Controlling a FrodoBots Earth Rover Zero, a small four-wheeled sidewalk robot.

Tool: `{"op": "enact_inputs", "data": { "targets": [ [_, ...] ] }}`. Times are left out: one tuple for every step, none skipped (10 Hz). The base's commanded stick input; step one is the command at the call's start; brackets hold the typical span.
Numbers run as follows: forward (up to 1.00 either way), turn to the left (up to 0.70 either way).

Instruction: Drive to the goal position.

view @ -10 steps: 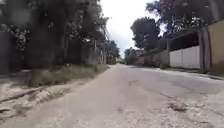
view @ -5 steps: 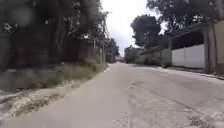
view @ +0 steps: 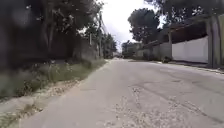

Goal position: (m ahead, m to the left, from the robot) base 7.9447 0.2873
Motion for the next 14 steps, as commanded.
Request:
{"op": "enact_inputs", "data": {
  "targets": [
    [1.0, -0.01],
    [1.0, -0.02],
    [1.0, -0.03],
    [1.0, -0.03],
    [1.0, -0.09],
    [1.0, -0.24],
    [1.0, -0.24],
    [1.0, -0.21],
    [1.0, -0.16],
    [1.0, -0.08],
    [1.0, -0.02],
    [1.0, -0.02],
    [1.0, -0.05],
    [1.0, -0.14]
  ]
}}
